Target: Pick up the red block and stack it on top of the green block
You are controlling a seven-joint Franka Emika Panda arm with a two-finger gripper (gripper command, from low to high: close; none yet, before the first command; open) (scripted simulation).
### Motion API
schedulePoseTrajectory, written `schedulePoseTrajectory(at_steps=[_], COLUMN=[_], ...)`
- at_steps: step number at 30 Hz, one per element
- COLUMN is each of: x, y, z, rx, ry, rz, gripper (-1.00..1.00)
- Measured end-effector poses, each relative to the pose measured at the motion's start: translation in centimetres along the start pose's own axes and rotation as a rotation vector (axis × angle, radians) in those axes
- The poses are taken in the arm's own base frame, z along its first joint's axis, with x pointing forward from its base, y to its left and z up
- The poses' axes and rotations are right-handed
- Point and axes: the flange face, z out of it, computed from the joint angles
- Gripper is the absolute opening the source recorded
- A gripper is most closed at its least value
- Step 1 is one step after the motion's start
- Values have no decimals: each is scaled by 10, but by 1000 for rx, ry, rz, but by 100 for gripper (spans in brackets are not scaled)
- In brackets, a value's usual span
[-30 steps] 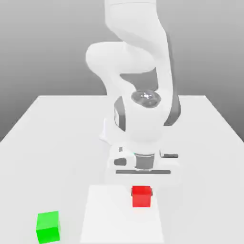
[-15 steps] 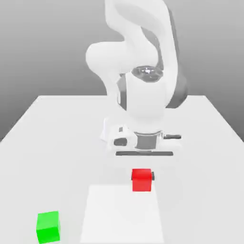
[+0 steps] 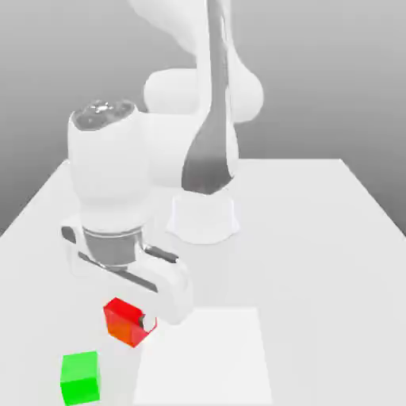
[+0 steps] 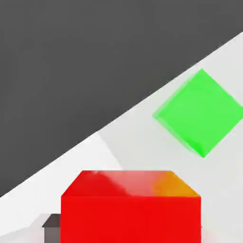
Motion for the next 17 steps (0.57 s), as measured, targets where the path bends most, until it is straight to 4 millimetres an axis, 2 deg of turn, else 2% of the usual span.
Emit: schedulePoseTrajectory(at_steps=[2, 6, 7, 12, 13, 15, 17], x=[26, 40, 40, 40, 40, 40, 40], y=[-2, -2, -2, -2, -1, -2, -2], z=[-1, 44, 54, 54, 60, 45, 20], rx=[-4, -7, -7, -7, -7, -8, -8], ry=[10, 16, 16, 16, 16, 16, 16], rz=[75, 109, 110, 110, 110, 111, 111], gripper=[-100, -100, 100, 100, 100, 100, 100])
